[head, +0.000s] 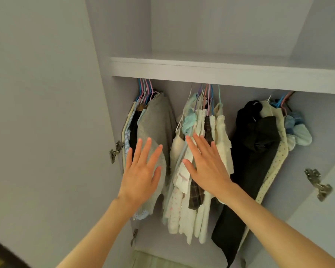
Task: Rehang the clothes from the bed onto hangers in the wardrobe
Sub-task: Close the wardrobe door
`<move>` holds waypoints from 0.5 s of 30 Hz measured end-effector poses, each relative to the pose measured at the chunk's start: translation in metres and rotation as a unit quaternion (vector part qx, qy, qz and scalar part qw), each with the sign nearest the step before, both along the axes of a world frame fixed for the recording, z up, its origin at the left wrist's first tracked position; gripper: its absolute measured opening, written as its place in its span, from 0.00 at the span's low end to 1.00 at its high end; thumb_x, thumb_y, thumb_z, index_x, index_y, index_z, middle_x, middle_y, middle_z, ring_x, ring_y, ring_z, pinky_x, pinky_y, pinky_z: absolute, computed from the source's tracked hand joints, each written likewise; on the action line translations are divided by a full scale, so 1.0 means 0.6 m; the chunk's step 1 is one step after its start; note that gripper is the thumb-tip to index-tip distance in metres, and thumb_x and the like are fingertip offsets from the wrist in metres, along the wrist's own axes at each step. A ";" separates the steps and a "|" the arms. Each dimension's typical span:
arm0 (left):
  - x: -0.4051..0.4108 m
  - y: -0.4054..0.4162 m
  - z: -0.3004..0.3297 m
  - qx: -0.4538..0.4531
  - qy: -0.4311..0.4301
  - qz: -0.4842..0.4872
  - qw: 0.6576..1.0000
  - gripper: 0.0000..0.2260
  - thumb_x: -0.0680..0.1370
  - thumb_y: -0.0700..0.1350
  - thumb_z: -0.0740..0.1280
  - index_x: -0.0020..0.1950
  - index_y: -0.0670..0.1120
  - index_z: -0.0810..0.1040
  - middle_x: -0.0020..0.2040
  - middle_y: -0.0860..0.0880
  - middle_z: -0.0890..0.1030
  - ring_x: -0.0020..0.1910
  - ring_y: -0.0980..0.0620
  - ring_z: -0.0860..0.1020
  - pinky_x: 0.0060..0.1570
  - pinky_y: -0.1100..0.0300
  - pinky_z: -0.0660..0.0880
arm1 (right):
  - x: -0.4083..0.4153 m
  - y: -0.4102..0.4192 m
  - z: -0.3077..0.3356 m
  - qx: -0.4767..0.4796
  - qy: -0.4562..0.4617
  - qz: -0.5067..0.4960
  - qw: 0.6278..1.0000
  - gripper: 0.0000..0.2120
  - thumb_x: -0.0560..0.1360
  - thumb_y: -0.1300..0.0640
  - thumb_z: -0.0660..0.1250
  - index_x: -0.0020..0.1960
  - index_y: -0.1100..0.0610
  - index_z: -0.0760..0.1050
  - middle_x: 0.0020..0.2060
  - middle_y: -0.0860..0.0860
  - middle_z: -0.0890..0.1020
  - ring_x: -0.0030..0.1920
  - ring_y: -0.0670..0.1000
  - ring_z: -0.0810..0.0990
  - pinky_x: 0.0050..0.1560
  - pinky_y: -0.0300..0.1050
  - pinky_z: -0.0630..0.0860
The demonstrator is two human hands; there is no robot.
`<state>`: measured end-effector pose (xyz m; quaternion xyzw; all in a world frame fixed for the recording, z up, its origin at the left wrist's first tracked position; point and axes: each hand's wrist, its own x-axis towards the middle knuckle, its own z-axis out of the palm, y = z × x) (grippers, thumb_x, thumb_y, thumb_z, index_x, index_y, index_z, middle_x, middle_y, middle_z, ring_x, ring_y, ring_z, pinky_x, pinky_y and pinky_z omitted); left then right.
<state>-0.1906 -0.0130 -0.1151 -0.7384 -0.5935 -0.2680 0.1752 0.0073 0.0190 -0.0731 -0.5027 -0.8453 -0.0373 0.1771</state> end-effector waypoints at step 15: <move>-0.219 -0.272 0.265 0.225 0.032 0.099 0.969 0.21 0.78 0.43 0.58 0.72 0.45 0.63 0.74 0.40 0.58 0.75 0.40 0.51 0.71 0.41 0.51 | -0.270 -0.194 0.160 0.043 0.098 0.196 0.975 0.30 0.81 0.46 0.51 0.76 0.51 0.41 0.76 0.51 0.45 0.76 0.50 0.42 0.74 0.49 0.40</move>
